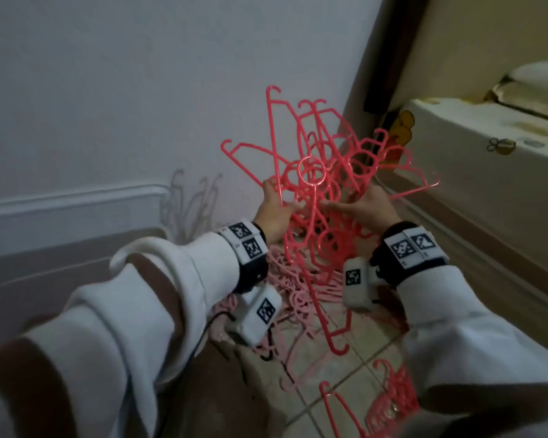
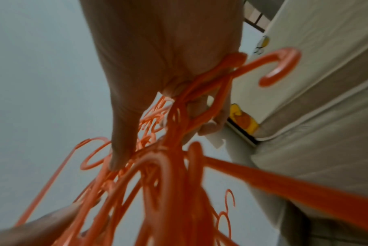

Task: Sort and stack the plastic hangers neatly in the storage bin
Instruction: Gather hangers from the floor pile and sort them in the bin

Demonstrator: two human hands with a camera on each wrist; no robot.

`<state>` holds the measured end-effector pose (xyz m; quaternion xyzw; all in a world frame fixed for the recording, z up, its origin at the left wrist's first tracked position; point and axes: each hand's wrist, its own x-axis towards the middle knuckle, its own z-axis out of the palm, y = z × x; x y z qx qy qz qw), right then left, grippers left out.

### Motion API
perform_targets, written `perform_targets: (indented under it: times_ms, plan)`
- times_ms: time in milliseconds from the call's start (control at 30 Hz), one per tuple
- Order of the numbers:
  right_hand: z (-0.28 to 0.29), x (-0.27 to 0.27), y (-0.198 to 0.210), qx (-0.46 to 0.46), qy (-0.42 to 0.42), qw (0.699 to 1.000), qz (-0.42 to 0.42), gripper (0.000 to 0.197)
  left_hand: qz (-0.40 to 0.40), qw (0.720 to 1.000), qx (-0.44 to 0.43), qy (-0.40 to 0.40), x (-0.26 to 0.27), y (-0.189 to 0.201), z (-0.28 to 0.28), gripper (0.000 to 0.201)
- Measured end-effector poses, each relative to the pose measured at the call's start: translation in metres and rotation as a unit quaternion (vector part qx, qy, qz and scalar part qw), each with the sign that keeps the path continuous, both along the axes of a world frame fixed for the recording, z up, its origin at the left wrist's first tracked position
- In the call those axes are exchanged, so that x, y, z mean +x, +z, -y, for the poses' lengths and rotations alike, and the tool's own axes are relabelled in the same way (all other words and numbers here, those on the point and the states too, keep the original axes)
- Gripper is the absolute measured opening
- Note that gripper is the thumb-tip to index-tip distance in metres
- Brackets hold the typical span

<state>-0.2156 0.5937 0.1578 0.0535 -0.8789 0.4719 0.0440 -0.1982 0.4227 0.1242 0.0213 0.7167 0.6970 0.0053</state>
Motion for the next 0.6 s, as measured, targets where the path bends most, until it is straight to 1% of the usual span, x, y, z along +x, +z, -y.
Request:
perform_targets:
  times_ms: [67,167,200,267,367,400,467,600]
  plan:
    - [0.023,-0.004,0.024,0.005,0.013,0.999,-0.031,0.030,-0.036,0.999,-0.017,0.010,-0.004,0.023,0.023,0.048]
    - [0.060,-0.011,0.050,-0.001,0.043,0.997,-0.064,0.027,-0.075,0.996,-0.043,0.035,-0.005,0.052,0.060,0.049]
    - [0.074,-0.012,0.056,0.001,0.050,0.996,-0.072,0.027,-0.083,0.995,-0.045,0.043,-0.003,0.060,0.073,0.049]
    - [0.103,-0.015,0.063,0.012,0.069,0.993,-0.096,0.033,-0.092,0.992,-0.052,0.064,0.002,0.073,0.100,0.049]
    - [0.151,-0.016,0.067,0.015,0.103,0.987,-0.121,0.029,-0.094,0.989,-0.059,0.099,0.016,0.082,0.145,0.050]
    - [0.167,-0.017,0.067,0.011,0.115,0.985,-0.124,0.031,-0.092,0.988,-0.062,0.111,0.021,0.083,0.160,0.050]
    - [0.197,-0.018,0.063,0.002,0.136,0.983,-0.121,0.039,-0.087,0.986,-0.068,0.127,0.033,0.083,0.190,0.051]
    - [0.251,-0.015,0.052,-0.011,0.179,0.978,-0.108,0.073,-0.066,0.982,-0.102,0.143,0.055,0.078,0.246,0.052]
